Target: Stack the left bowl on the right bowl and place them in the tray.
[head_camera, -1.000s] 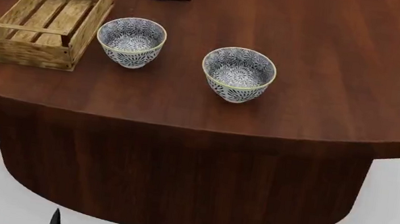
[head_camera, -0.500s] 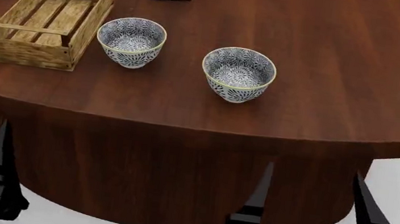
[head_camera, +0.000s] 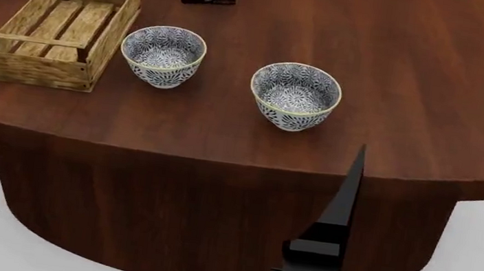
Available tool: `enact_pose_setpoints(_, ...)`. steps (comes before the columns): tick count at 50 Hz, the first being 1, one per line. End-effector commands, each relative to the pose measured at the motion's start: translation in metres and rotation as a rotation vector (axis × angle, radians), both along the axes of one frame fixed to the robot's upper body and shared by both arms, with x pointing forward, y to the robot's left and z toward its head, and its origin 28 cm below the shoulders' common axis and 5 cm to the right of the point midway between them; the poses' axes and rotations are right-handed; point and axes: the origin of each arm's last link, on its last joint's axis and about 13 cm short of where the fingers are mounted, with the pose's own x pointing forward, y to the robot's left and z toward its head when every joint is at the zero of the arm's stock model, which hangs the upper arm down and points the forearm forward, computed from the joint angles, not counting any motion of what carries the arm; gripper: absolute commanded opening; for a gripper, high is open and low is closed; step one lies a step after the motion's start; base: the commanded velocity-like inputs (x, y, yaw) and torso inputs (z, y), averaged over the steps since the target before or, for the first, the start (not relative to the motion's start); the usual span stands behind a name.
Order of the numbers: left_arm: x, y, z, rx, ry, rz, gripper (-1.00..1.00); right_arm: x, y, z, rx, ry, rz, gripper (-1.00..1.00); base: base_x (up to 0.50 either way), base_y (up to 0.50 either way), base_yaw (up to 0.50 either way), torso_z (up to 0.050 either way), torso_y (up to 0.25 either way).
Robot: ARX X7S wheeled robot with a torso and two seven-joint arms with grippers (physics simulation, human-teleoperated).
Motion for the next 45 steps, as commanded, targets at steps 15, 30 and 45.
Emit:
enact_pose_setpoints(15,-0.0098,0.0006,0.0023,-0.013,0.048,0.028,1.00,-0.0065,-0.0013,0.0017,-0.006,0.052,-0.032,1.00,0.32,0.17,0.00,0.000,0.000)
enact_pose_setpoints(30,-0.0128,0.0022,0.0053,-0.009,0.040,0.039,1.00,-0.0072,-0.0025,0.0026,-0.013,0.055,-0.032,1.00,0.37,0.17,0.00,0.000,0.000)
enact_pose_setpoints(45,-0.0140,0.0033,0.0074,-0.012,0.030,0.044,1.00,-0.0030,0.0007,0.0062,-0.029,0.050,-0.015,1.00,0.38,0.24,0.00,0.000,0.001)
